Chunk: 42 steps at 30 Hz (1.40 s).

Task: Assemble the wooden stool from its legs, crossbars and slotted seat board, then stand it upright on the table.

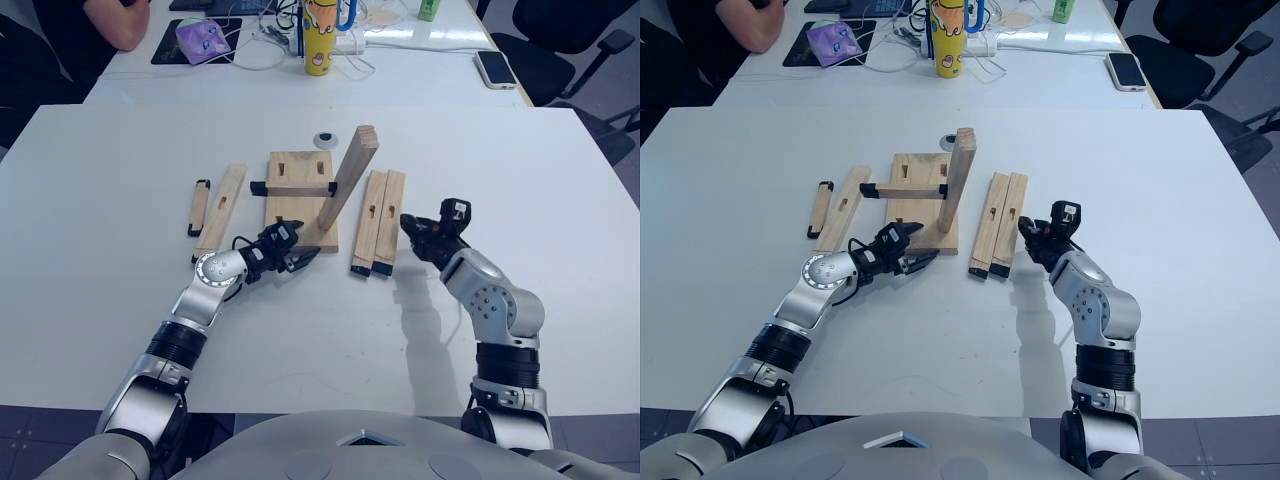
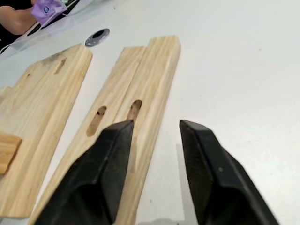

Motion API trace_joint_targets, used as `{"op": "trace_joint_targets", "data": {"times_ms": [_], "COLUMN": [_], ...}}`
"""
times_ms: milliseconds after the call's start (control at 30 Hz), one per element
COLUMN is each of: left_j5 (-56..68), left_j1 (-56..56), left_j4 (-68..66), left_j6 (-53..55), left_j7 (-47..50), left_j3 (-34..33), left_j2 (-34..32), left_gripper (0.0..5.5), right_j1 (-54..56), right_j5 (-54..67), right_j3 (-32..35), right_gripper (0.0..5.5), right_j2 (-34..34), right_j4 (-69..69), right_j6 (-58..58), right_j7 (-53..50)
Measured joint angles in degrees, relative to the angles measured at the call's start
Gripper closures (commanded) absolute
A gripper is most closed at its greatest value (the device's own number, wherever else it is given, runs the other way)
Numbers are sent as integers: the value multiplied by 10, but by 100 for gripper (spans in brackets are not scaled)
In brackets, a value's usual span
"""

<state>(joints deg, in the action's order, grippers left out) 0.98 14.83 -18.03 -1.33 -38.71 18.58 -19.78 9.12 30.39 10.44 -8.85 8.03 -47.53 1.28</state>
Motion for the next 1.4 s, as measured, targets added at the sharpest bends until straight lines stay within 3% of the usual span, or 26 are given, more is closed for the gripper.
{"op": "trace_joint_targets", "data": {"times_ms": [333,733,933,1400], "left_j5": [2,1,1,1], "left_j1": [-5,-8,-15,-16], "left_j4": [3,10,15,17], "left_j6": [1,9,9,10], "left_j7": [0,1,8,8], "left_j3": [-6,-9,-11,-12], "left_j2": [2,3,4,5], "left_gripper": [206,206,206,206], "right_j1": [6,22,32,51], "right_j5": [16,-73,-104,-144], "right_j3": [-2,-99,-89,-111], "right_gripper": [296,296,296,296], "right_j2": [8,-49,-99,-98], "right_j4": [5,13,-3,-45], "right_j6": [-63,-63,-48,-54], "right_j7": [11,40,60,79]}}
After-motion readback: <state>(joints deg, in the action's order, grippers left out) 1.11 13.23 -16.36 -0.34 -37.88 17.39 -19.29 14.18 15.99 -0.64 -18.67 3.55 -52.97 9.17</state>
